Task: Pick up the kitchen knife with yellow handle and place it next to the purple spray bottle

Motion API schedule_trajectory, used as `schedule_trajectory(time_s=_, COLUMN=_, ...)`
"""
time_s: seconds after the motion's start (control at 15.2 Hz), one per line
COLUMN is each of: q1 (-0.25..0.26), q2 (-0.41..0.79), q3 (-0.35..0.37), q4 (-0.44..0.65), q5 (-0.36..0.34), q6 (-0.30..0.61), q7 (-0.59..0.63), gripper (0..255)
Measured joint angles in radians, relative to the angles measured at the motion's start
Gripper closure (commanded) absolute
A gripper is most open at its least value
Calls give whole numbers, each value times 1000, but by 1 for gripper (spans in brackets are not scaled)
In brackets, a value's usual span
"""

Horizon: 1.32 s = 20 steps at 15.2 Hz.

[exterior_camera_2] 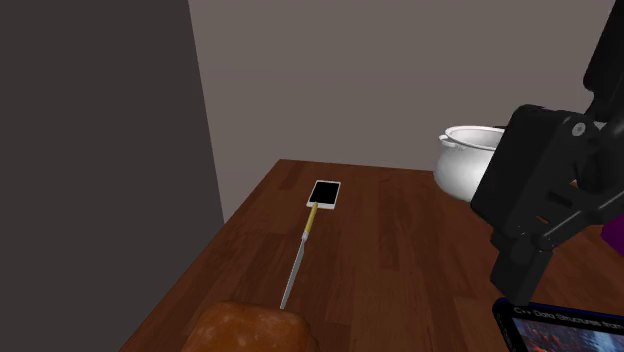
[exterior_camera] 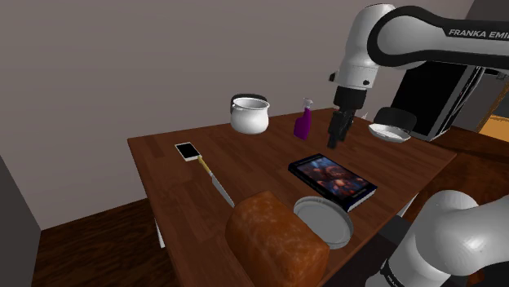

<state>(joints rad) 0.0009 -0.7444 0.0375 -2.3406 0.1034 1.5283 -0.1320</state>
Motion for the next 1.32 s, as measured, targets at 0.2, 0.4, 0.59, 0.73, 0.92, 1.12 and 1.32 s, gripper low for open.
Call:
schedule_trajectory(time_s=0.2, q1=2, q2=25, q3=19, q4=-2, q5=10, q6=32, q7=24, gripper=0)
schedule_trajectory(time_s=0.4, q1=7, q2=94, q3=67, q4=-1, q5=32, q6=111, q7=82, gripper=0)
schedule_trajectory(time_s=0.59, q1=9, q2=174, q3=113, q4=9, q5=45, q6=194, q7=140, gripper=0)
schedule_trajectory(time_s=0.73, q1=11, q2=239, q3=149, q4=26, q5=52, q6=251, q7=187, gripper=0)
schedule_trajectory(time_s=0.92, q1=9, q2=336, q3=191, q4=60, q5=48, q6=326, q7=249, gripper=0)
schedule_trajectory(time_s=1.12, q1=5, q2=446, q3=231, q4=110, q5=29, q6=396, q7=315, gripper=0)
schedule_trajectory(time_s=1.32, q1=5, q2=546, q3=266, q4=157, q5=2, q6=455, q7=386, gripper=0)
